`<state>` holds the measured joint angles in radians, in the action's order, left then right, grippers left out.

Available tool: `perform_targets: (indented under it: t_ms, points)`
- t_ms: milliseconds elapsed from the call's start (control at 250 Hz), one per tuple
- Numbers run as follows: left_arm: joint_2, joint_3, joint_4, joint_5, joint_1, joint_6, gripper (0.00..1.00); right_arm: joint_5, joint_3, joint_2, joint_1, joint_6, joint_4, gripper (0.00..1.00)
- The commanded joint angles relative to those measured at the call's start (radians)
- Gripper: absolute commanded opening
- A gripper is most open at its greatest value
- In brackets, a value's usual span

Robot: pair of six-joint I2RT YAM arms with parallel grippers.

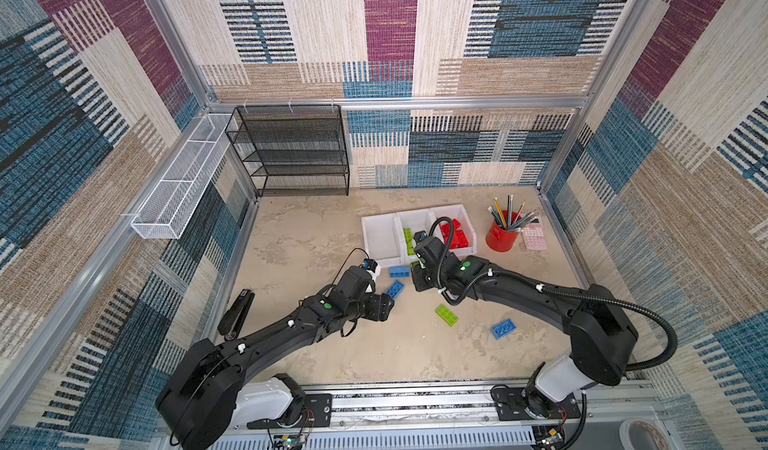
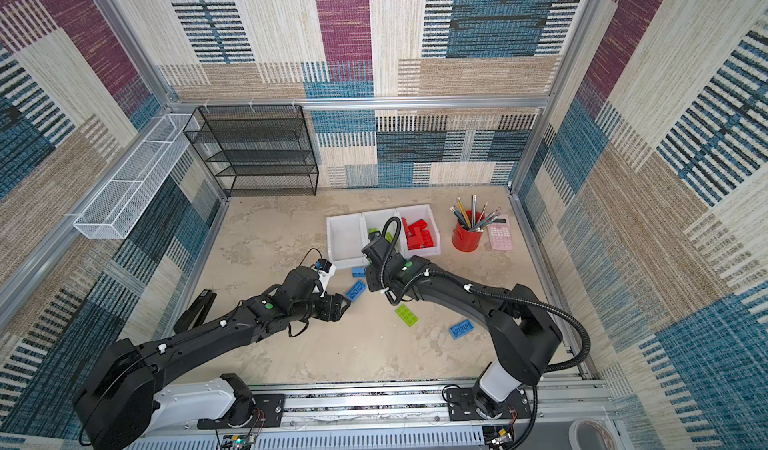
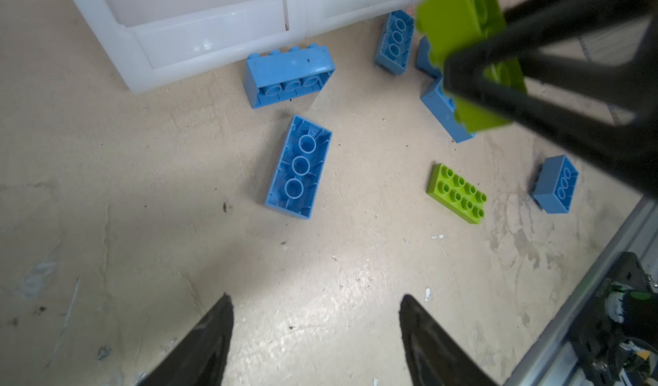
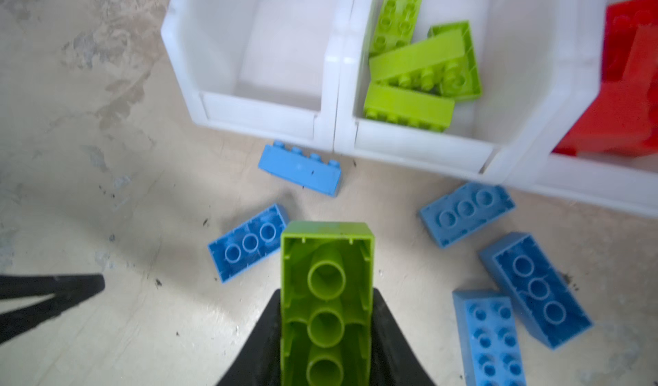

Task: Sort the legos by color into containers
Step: 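Carry the green brick with the right gripper into the middle compartment and release, then withdraw the right gripper while the left gripper grasps the last lime-green brick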

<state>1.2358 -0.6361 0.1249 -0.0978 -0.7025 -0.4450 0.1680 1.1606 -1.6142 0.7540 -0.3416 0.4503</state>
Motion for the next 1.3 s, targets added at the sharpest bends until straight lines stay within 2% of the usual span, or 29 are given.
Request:
perform_targets:
  t_ms: [0, 180, 536, 648, 724, 968, 1140, 1296]
  points:
    - [-0.004, 0.016, -0.053, -0.031, 0.000, -0.015, 0.74, -0.032, 0.080, -0.052, -0.049, 0.068, -0.004, 0.31]
    - [0.005, 0.029, -0.062, -0.053, 0.000, -0.019, 0.75, -0.084, 0.202, -0.161, -0.137, 0.115, -0.031, 0.30]
    - [-0.008, 0.032, -0.039, -0.048, 0.001, 0.009, 0.74, -0.138, 0.435, -0.379, -0.236, 0.144, -0.021, 0.31]
    - [-0.007, 0.030, -0.037, -0.048, 0.000, 0.014, 0.74, -0.150, 0.484, -0.412, -0.249, 0.145, -0.016, 0.37]
    - [-0.003, 0.030, -0.037, -0.045, 0.000, 0.012, 0.74, -0.150, 0.498, -0.420, -0.254, 0.142, -0.015, 0.45]
    - [0.005, 0.024, -0.072, -0.062, -0.028, 0.031, 0.75, -0.162, 0.453, -0.356, -0.262, 0.133, -0.049, 0.61]
    - [0.044, -0.049, -0.023, 0.046, -0.140, 0.083, 0.77, -0.180, 0.322, -0.221, -0.268, 0.113, -0.119, 0.68]
    - [0.136, -0.163, 0.054, 0.118, -0.241, 0.143, 0.81, -0.260, 0.180, -0.074, -0.294, 0.083, -0.178, 0.75]
